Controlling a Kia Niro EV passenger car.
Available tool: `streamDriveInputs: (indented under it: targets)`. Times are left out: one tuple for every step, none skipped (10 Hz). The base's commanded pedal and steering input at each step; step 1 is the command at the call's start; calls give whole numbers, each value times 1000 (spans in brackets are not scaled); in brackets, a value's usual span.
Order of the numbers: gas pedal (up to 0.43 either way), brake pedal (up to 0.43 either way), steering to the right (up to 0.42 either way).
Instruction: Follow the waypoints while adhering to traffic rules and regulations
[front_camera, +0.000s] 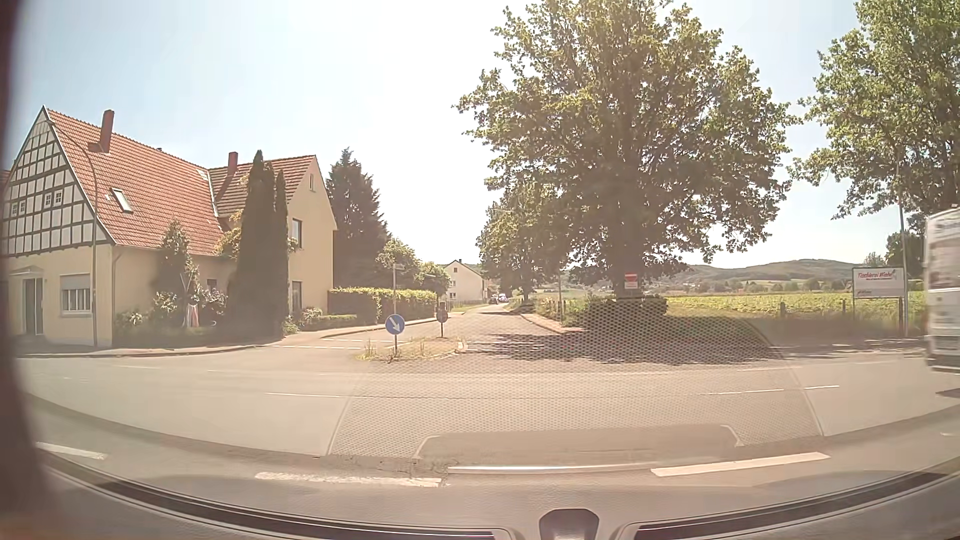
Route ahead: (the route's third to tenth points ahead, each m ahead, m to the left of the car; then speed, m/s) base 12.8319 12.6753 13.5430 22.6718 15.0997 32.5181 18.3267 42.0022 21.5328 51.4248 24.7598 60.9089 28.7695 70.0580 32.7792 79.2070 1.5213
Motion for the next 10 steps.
streamDriveInputs:
  targets:
    - [0,250,-163]
    - [0,250,-172]
    - [0,244,-180]
    - [0,226,-183]
    - [0,226,-187]
    - [0,226,-192]
    - [0,226,-196]
    - [0,220,-197]
    - [0,207,-198]
    - [0,195,-197]
